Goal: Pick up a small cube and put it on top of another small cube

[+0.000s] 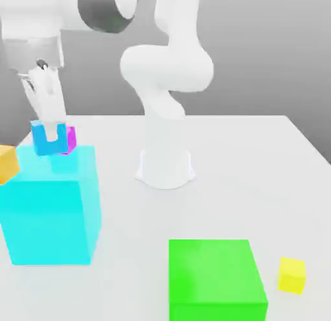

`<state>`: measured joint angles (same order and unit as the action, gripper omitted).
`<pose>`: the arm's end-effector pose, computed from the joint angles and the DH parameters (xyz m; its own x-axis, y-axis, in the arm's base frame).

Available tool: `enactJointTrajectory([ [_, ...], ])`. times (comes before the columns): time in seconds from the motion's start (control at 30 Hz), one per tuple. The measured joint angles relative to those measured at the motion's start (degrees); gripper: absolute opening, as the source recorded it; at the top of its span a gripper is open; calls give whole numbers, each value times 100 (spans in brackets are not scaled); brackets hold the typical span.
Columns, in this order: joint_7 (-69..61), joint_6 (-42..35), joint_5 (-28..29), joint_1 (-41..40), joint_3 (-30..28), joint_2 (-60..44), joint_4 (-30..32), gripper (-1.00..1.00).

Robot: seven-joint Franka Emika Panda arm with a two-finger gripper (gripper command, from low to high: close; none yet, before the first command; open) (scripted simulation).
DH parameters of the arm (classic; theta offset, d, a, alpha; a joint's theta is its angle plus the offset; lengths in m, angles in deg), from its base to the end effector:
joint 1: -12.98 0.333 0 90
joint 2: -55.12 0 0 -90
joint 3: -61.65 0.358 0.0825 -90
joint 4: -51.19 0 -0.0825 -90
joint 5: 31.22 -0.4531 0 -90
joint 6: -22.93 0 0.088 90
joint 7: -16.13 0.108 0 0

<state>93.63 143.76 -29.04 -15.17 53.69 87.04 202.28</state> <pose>0.3298 -0.2406 0.4242 -0.3638 -0.9309 -0.0336 -0.9305 0.3648 -0.0337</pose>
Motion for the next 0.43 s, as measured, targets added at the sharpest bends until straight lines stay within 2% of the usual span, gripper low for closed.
enactJointTrajectory([
  [0.17, 286, -892, 283, -531, 2, 921, 151, -100],
  [0.3, 332, -253, 368, -659, -51, 814, 701, -100],
  [0.33, 331, -89, 377, -673, -58, 765, 817, 100],
  [0.43, 331, -89, 376, -673, -58, 765, 817, 100],
])
